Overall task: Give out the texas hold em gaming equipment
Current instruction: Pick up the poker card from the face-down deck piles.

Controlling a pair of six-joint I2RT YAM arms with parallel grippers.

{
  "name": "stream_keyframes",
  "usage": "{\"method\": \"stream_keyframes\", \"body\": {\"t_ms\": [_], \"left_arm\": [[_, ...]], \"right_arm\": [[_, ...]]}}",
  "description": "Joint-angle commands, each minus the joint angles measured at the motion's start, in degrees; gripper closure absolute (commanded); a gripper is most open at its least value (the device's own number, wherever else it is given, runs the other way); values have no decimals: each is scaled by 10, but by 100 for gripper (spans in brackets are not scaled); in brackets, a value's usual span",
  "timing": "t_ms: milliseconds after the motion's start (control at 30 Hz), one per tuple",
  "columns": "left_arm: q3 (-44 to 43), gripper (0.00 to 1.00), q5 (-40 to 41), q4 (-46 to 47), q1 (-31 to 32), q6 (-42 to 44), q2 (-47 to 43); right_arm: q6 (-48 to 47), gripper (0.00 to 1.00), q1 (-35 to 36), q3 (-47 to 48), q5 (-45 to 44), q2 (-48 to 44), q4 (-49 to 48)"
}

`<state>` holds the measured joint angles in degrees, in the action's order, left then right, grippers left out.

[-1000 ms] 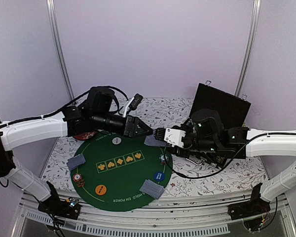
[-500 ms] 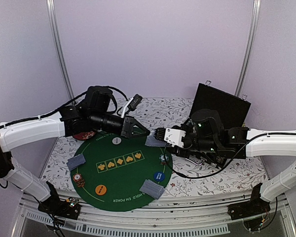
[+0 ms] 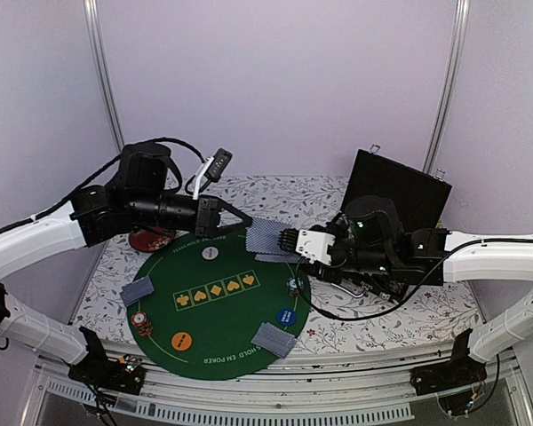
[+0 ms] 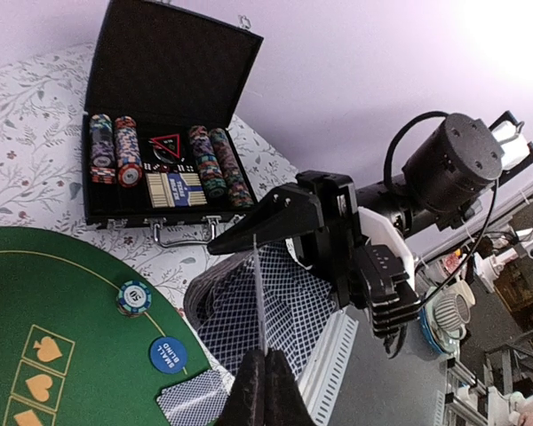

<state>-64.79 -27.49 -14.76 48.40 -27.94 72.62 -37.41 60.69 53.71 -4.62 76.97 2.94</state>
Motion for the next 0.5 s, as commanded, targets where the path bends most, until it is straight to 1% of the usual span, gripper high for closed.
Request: {"method": "stream_keyframes", "body": {"t_ms": [0,100,200,233,333,433,467], "left_arm": [[-26,100,72,-73,-2,39,-41],[-30,100,100,-108,-18,48,-66],[-29,100,104,-127,-31,51,-74],[-36,100,122,-146,-34,53,-75],[-58,100,212,-216,-51,76,-88],[-69,100,329,-295,-74,111,-95],[-70,100,381,-322,-76,121,-87]], "right_arm": [[4,55,-8,-10,-5,-20,-15],[6,55,-12,-13,1,-21,-16],[8,55,-12,-11,5,-20,-18],[9,55,-13,-11,4,-19,-18],[8,55,-13,-9,3,-22,-15],[8,55,-13,-9,4,-29,-11],[8,55,-12,-9,5,-31,-10]]}}
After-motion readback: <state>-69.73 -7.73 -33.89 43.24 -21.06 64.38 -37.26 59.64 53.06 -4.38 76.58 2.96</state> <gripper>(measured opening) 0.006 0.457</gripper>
